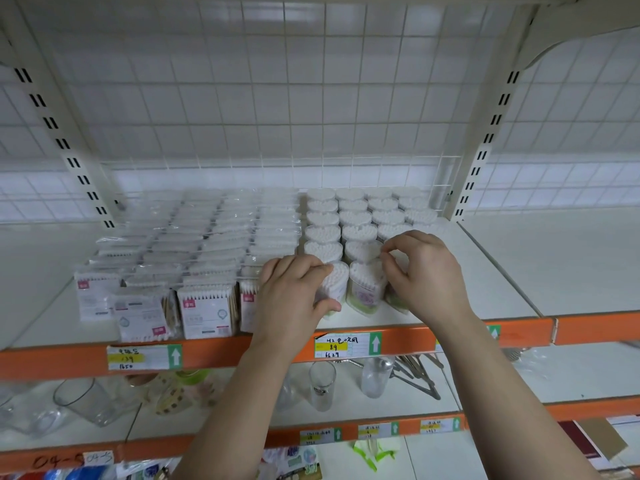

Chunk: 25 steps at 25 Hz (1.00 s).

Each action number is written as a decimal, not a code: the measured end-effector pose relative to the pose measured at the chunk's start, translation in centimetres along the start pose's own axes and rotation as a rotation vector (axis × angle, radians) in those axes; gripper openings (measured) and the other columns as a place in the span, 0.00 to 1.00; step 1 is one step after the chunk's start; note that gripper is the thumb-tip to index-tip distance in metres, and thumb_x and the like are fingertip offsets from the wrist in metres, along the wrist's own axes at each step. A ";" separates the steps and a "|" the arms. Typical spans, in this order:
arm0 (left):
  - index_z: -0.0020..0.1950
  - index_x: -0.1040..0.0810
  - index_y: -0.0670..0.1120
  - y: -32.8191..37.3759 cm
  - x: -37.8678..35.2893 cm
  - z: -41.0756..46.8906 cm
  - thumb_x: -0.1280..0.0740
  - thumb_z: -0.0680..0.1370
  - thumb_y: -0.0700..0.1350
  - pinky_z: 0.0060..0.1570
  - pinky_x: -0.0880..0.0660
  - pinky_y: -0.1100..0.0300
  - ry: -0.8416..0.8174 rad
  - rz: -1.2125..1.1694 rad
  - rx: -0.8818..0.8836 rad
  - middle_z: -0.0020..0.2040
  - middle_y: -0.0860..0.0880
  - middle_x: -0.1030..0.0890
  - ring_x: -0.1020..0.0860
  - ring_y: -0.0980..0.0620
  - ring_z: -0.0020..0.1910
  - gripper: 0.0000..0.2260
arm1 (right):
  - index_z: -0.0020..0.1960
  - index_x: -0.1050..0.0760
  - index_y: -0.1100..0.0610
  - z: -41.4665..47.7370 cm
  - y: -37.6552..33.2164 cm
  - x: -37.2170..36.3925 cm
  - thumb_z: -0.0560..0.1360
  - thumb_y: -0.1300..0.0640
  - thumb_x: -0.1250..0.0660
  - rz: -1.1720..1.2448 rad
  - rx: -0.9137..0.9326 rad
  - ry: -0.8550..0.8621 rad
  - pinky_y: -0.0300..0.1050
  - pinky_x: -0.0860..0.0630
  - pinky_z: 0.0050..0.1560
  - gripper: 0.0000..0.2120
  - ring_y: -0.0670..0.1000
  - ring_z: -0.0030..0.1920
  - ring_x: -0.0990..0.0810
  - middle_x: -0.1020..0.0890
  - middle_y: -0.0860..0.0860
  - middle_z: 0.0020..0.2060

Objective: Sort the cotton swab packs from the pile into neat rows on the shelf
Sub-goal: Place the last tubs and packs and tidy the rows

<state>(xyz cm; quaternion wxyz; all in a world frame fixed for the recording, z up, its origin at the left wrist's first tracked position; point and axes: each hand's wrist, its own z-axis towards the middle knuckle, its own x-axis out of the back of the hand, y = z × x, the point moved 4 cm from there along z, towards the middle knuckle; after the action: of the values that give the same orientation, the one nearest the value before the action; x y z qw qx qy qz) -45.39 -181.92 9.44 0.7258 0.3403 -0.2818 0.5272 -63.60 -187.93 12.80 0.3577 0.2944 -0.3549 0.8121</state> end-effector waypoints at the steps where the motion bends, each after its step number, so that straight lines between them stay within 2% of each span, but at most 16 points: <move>1: 0.56 0.19 0.48 0.0 0.0 0.0 0.24 0.63 0.57 0.57 0.38 0.58 -0.006 0.010 -0.004 0.50 0.53 0.21 0.26 0.51 0.50 0.24 | 0.46 0.21 0.54 0.0 -0.2 0.0 0.72 0.58 0.34 0.009 0.002 0.003 0.42 0.32 0.37 0.05 0.55 0.48 0.24 0.19 0.48 0.44; 5: 0.58 0.20 0.48 0.1 1.0 -0.2 0.37 0.71 0.65 0.58 0.37 0.58 -0.007 0.015 -0.012 0.54 0.53 0.22 0.27 0.52 0.55 0.25 | 0.45 0.20 0.54 0.5 -1.2 -0.4 0.72 0.59 0.34 0.048 0.035 0.006 0.43 0.31 0.38 0.05 0.55 0.46 0.23 0.19 0.49 0.43; 9: 0.58 0.20 0.47 -2.1 3.5 -0.2 0.41 0.78 0.58 0.56 0.35 0.55 0.070 0.062 0.026 0.54 0.52 0.21 0.25 0.49 0.55 0.19 | 0.46 0.20 0.55 1.4 -3.7 -1.7 0.71 0.57 0.35 0.103 0.109 -0.019 0.46 0.26 0.41 0.07 0.57 0.46 0.23 0.19 0.51 0.43; 14: 0.51 0.19 0.48 -7.1 7.5 -1.7 0.41 0.77 0.53 0.57 0.36 0.53 0.144 0.192 0.084 0.50 0.52 0.20 0.23 0.49 0.51 0.14 | 0.49 0.20 0.55 1.7 -9.8 -4.6 0.73 0.56 0.37 0.168 0.219 -0.056 0.41 0.29 0.44 0.09 0.55 0.48 0.22 0.18 0.50 0.45; 20: 0.49 0.19 0.49 -15.9 14.8 -6.6 0.41 0.76 0.49 0.55 0.36 0.51 0.193 0.304 0.242 0.46 0.51 0.19 0.22 0.47 0.46 0.12 | 0.50 0.20 0.55 1.5 -21.5 -9.7 0.72 0.56 0.38 0.302 0.342 -0.113 0.44 0.28 0.49 0.11 0.54 0.49 0.22 0.19 0.50 0.46; 25: 0.50 0.19 0.50 -24.3 22.0 -12.8 0.43 0.76 0.51 0.55 0.36 0.51 0.150 0.375 0.370 0.47 0.52 0.19 0.22 0.48 0.47 0.14 | 0.52 0.20 0.56 0.0 -33.4 -14.5 0.73 0.56 0.37 0.379 0.433 -0.159 0.41 0.28 0.46 0.11 0.54 0.50 0.23 0.20 0.51 0.48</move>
<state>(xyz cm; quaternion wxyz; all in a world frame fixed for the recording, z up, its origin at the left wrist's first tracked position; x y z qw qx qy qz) -15.21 -164.37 13.73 0.5598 0.3689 -0.1844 0.7187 -28.95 -176.85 14.44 0.0998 0.3550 -0.2488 0.8956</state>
